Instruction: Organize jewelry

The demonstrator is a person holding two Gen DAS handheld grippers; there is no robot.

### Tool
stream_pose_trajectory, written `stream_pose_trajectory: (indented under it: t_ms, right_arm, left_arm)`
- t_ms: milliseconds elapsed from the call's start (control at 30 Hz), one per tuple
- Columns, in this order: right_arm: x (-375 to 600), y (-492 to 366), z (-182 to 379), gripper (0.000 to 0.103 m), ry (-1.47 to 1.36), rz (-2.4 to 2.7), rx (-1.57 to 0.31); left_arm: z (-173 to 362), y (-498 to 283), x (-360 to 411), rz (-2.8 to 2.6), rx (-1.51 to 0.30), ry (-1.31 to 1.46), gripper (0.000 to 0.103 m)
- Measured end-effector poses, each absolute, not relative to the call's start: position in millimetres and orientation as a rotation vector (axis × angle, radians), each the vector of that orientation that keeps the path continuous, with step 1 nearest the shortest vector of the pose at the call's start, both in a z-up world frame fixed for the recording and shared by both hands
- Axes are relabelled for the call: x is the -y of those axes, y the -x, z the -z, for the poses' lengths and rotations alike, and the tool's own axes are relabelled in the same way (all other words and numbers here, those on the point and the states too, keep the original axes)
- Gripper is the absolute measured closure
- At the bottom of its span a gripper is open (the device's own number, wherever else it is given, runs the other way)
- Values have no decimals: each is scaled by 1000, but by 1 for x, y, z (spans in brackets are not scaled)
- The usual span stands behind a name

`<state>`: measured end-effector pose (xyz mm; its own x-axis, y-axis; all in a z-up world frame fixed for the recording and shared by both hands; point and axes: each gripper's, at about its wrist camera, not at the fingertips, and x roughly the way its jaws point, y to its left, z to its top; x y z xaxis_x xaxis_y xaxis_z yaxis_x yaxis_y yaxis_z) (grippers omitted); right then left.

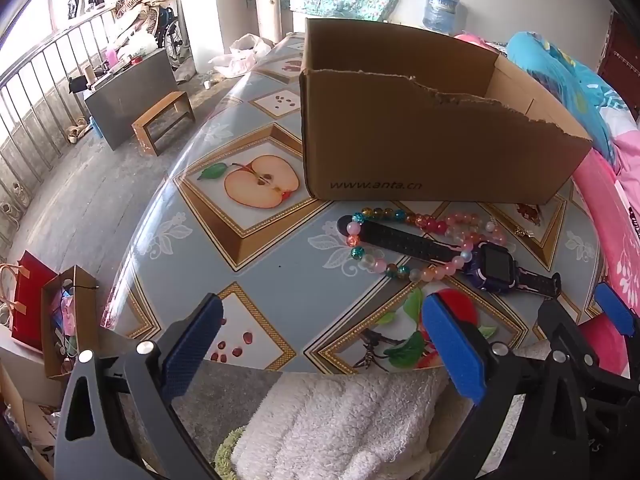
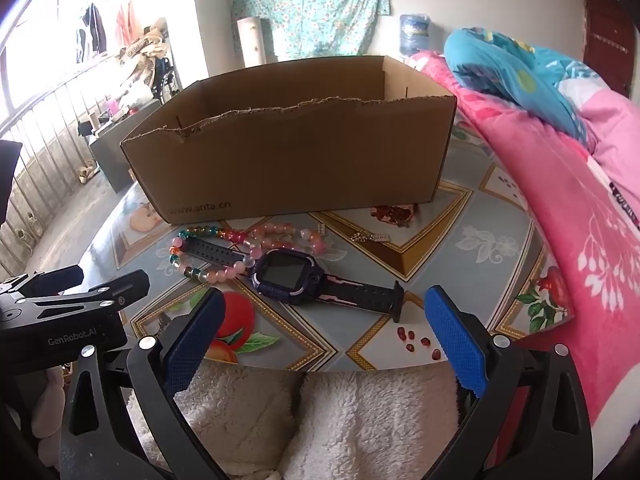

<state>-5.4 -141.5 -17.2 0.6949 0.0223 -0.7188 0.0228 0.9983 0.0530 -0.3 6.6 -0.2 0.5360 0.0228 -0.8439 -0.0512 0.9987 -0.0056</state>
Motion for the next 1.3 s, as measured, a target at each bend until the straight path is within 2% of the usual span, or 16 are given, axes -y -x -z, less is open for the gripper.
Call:
stream_pose_trajectory:
  t_ms: [1300]
  right_arm:
    - [141,2,12,8,-76,1,-779]
  left_arm:
    - [3,-1,-13,-57,-975,19,6]
